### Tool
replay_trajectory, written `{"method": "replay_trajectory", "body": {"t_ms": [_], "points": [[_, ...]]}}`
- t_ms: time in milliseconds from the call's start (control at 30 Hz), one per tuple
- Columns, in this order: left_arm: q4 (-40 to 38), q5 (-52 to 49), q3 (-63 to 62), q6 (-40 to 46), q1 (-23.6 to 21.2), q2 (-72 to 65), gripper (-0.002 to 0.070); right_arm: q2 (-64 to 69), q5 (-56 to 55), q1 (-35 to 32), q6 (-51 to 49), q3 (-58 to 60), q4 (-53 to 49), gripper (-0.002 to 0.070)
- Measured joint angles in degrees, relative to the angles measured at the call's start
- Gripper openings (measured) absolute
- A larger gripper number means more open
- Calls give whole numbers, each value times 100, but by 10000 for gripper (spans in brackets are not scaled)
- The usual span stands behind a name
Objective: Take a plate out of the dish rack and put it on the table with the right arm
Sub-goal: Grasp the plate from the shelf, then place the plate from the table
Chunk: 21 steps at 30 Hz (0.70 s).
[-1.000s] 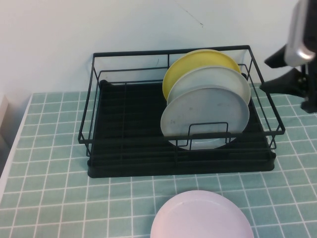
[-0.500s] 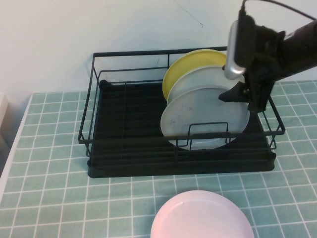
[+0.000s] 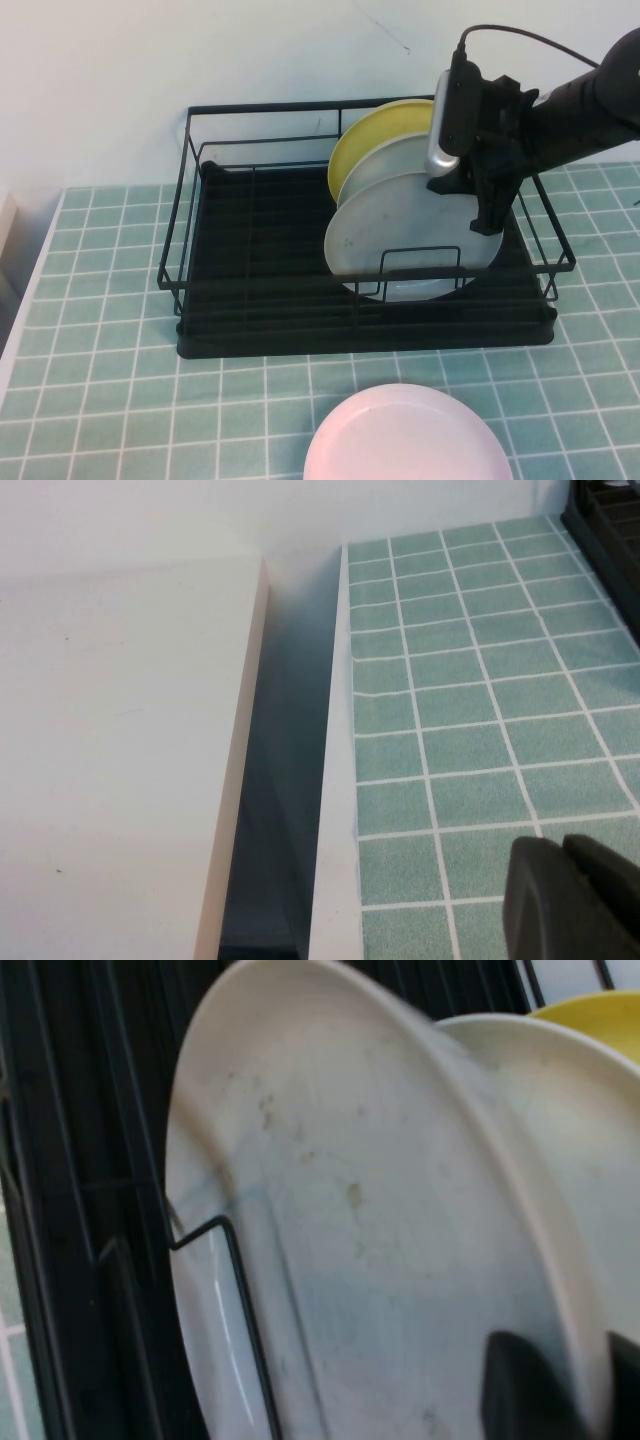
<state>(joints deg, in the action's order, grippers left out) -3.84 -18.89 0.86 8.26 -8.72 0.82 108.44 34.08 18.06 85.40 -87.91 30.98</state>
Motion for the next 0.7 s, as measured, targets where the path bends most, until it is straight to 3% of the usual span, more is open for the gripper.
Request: {"method": "replay_trajectory", "body": {"t_ms": [67, 333, 533, 700], "points": [[-4, 0, 0, 0, 0, 0, -3, 0, -23, 0, 0, -12, -26, 85], [-17, 0, 0, 0, 0, 0, -3, -620, 210, 0, -772, -333, -219, 83], [-26, 0, 0, 0, 0, 0, -3, -1876, 814, 0, -2860, -427, -322, 83], [-26, 0, 0, 0, 0, 0, -3, -2745, 2033, -50, -5010, -365, -597, 83]]}}
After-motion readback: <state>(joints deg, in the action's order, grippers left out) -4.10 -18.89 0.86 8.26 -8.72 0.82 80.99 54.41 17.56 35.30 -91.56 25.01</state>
